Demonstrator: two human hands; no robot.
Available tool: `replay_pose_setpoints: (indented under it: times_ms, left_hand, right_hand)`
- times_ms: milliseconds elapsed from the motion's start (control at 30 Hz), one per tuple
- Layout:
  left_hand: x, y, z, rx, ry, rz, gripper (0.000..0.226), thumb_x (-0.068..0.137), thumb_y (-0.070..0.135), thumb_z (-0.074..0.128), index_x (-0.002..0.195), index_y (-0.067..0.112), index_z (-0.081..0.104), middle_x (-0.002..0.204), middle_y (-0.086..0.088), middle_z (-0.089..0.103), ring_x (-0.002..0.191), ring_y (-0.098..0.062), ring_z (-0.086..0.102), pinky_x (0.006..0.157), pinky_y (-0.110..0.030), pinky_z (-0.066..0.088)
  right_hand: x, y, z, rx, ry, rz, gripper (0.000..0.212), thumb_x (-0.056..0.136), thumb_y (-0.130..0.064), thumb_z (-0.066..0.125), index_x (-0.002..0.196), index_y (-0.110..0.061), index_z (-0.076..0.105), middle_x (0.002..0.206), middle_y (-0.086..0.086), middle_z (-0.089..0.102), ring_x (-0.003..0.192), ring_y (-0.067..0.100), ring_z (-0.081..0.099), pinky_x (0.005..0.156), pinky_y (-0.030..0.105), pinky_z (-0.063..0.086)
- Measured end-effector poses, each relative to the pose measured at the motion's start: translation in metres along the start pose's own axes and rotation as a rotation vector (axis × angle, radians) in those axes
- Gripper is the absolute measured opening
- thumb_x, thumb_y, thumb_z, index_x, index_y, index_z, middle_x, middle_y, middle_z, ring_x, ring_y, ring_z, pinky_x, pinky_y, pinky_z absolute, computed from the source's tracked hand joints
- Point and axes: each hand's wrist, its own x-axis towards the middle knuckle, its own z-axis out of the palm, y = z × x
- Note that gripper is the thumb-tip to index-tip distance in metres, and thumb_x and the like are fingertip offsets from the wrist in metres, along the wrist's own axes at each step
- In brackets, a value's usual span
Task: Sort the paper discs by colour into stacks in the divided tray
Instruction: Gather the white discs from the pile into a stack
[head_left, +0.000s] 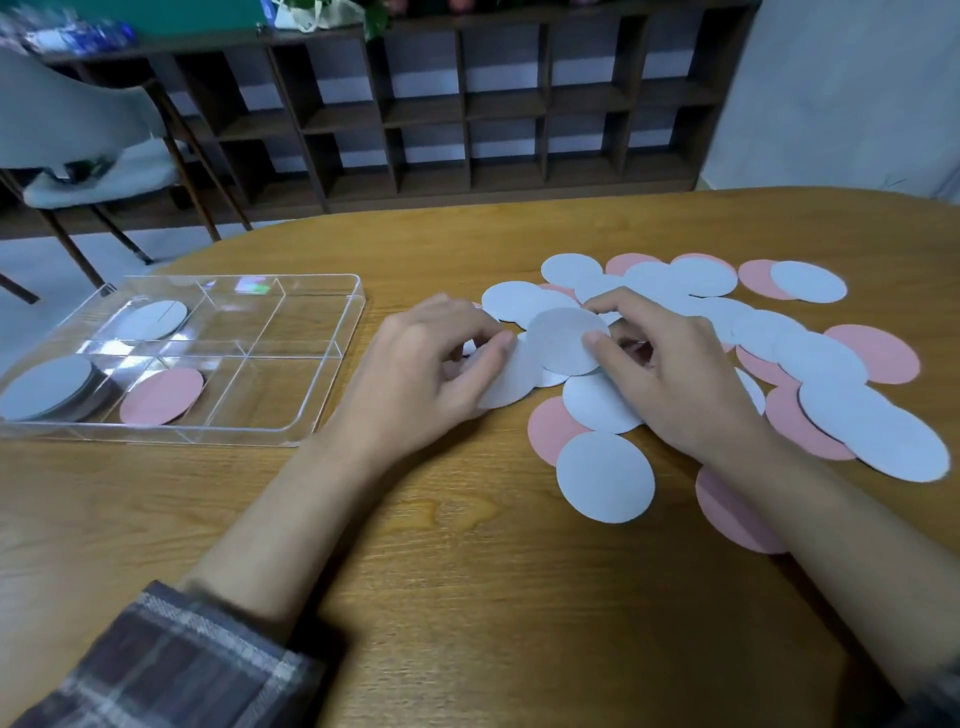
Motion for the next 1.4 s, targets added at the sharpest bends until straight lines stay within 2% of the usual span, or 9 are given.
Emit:
replay_pose_setpoints:
  times_ms: [267,400,533,633,700,833,1000,1200,1400]
  left_hand:
    - [-0.001,-0.001,0.013,-0.2,0.074,-0.22,0.011,0.096,0.022,0.075,0.093,0.012,0.078,0.09,0.003,0.074,0.069,-0.013,0.066,0.068,-0.032,0.053]
    - [-0.001,0.003,0.016,-0.277,0.11,-0.296,0.011,0.094,0.022,0.077,0.091,0.011,0.078,0.081,0.001,0.076,0.067,-0.016,0.072,0.068,-0.039,0.057]
    - [-0.002,0.009,0.02,-0.272,0.133,-0.331,0.011,0.091,0.023,0.081,0.087,0.013,0.078,0.073,0.005,0.074,0.067,-0.016,0.069,0.067,-0.032,0.057]
    - [-0.001,0.011,0.022,-0.285,0.167,-0.358,0.015,0.088,0.024,0.083,0.083,0.013,0.076,0.071,0.001,0.073,0.066,-0.018,0.068,0.065,-0.031,0.056]
    - [-0.001,0.012,0.024,-0.286,0.156,-0.36,0.016,0.088,0.025,0.084,0.083,0.012,0.076,0.072,0.0,0.072,0.065,-0.018,0.068,0.063,-0.031,0.057]
    - [-0.003,0.002,0.027,-0.189,-0.038,-0.258,0.029,0.088,0.034,0.083,0.111,0.017,0.075,0.103,0.005,0.074,0.092,-0.011,0.068,0.077,-0.032,0.058]
    - [-0.007,-0.01,0.029,-0.016,-0.32,-0.156,0.044,0.092,0.05,0.074,0.128,0.025,0.07,0.131,0.008,0.069,0.103,-0.009,0.063,0.093,-0.038,0.052]
    - [-0.005,-0.018,0.028,-0.003,-0.283,-0.09,0.023,0.099,0.039,0.068,0.114,0.024,0.073,0.108,0.011,0.072,0.089,-0.011,0.062,0.081,-0.043,0.054]
    - [-0.004,-0.017,0.025,0.065,-0.212,-0.012,0.019,0.108,0.028,0.048,0.112,0.019,0.065,0.095,0.002,0.067,0.088,-0.021,0.059,0.075,-0.045,0.052]
  right_hand:
    - [-0.003,-0.007,0.003,0.124,-0.101,0.006,0.018,0.105,-0.022,0.054,0.118,-0.029,0.064,0.073,0.007,0.065,0.074,0.018,0.063,0.066,0.039,0.049]
    - [-0.004,-0.01,0.002,0.138,-0.108,0.022,0.024,0.107,-0.019,0.048,0.122,-0.027,0.066,0.079,-0.004,0.068,0.081,0.004,0.066,0.069,0.035,0.052]
    - [-0.005,-0.015,0.003,0.137,-0.099,0.0,0.03,0.107,-0.028,0.042,0.125,-0.029,0.066,0.078,0.0,0.065,0.076,0.016,0.063,0.067,0.048,0.052]
    - [-0.006,-0.017,0.003,0.13,-0.123,-0.004,0.024,0.106,-0.035,0.049,0.124,-0.031,0.064,0.075,0.003,0.063,0.071,0.018,0.06,0.06,0.039,0.046]
    - [-0.006,-0.015,0.004,0.066,-0.125,-0.021,0.02,0.105,-0.031,0.054,0.122,-0.03,0.064,0.074,-0.003,0.063,0.072,0.013,0.059,0.054,0.02,0.038]
    - [-0.002,-0.01,-0.001,-0.006,-0.053,0.0,0.019,0.104,-0.027,0.055,0.121,-0.026,0.063,0.079,-0.011,0.062,0.079,0.005,0.059,0.058,0.016,0.04]
    - [0.0,-0.007,-0.007,-0.018,0.043,0.049,0.022,0.104,-0.028,0.053,0.125,-0.025,0.062,0.095,0.005,0.073,0.088,0.016,0.065,0.068,0.04,0.052]
    - [0.0,-0.006,-0.005,-0.015,0.059,0.097,0.023,0.104,-0.028,0.054,0.125,-0.026,0.062,0.088,0.004,0.072,0.079,0.015,0.061,0.065,0.028,0.044]
    - [0.002,-0.004,-0.006,-0.037,0.101,0.138,0.025,0.103,-0.031,0.056,0.126,-0.027,0.063,0.111,-0.006,0.069,0.096,0.008,0.059,0.065,0.019,0.048]
